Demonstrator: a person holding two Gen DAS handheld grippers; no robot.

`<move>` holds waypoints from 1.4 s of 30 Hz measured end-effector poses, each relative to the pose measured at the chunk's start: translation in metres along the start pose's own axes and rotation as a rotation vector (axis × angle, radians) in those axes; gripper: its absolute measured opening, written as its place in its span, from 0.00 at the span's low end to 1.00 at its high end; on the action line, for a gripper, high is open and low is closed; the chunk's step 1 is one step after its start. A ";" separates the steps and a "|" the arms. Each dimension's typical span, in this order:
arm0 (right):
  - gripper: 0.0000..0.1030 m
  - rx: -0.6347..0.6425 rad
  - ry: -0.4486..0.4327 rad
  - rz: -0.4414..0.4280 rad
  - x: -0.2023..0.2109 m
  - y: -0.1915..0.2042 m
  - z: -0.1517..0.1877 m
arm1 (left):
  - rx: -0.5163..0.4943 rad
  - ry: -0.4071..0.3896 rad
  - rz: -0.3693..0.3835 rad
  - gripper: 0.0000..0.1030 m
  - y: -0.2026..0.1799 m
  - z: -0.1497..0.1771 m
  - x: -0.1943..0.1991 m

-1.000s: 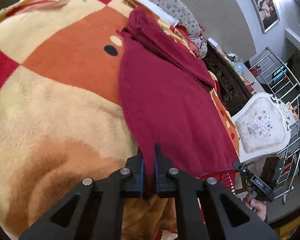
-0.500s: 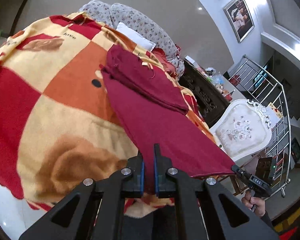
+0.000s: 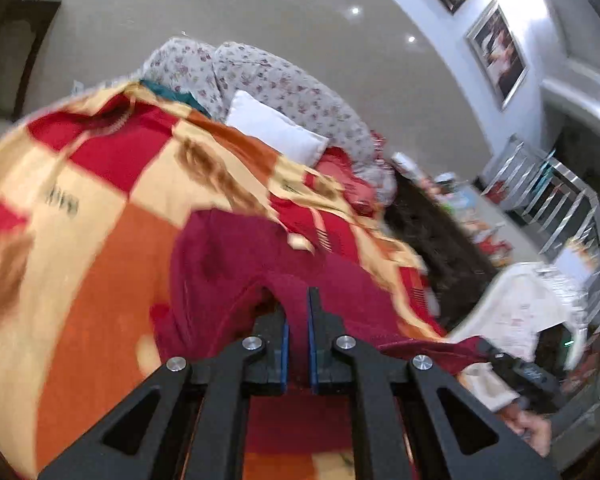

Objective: Fold small clothes

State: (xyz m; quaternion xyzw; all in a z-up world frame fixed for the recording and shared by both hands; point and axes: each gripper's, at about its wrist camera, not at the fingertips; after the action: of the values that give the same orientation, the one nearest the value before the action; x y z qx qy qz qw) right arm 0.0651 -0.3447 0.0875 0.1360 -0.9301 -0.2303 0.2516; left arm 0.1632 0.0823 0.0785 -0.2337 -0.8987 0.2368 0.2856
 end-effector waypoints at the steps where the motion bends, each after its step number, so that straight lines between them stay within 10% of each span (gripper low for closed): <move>1: 0.08 0.005 0.006 0.017 -0.014 -0.003 -0.010 | 0.001 0.014 -0.007 0.06 0.002 -0.010 -0.015; 12: 0.13 -0.036 0.105 0.183 -0.149 -0.059 -0.071 | -0.078 0.141 -0.228 0.12 0.027 -0.040 -0.147; 15: 0.18 -0.116 0.114 0.180 -0.163 -0.077 -0.069 | -0.066 0.173 -0.237 0.28 0.034 -0.043 -0.156; 20: 0.44 -0.193 -0.009 0.067 -0.137 -0.083 -0.070 | -0.038 0.047 -0.189 0.80 0.035 -0.062 -0.123; 27: 0.52 -0.038 -0.069 0.104 -0.092 -0.070 -0.073 | -0.169 -0.025 -0.260 0.80 0.016 -0.068 -0.097; 31: 0.52 0.176 0.027 0.225 -0.115 -0.041 -0.067 | -0.382 0.045 -0.297 0.47 -0.029 -0.044 -0.132; 39: 0.52 0.283 0.128 0.304 -0.204 -0.007 -0.056 | -0.471 0.057 -0.540 0.48 -0.024 -0.017 -0.207; 42: 0.49 0.277 0.204 0.384 -0.232 -0.033 -0.048 | -0.387 0.089 -0.521 0.53 0.002 -0.014 -0.216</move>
State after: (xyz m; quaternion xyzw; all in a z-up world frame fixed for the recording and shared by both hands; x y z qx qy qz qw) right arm 0.2893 -0.3047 0.0131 0.0124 -0.9313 -0.0336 0.3625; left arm 0.3299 -0.0320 0.0003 -0.0558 -0.9433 -0.0302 0.3259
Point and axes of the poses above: each gripper's, at about its wrist camera, not at the fingertips, and x roughly against the way its jaws point, y to its left, z to its underside, and after that the axes turned 2 degrees about -y, right-handed
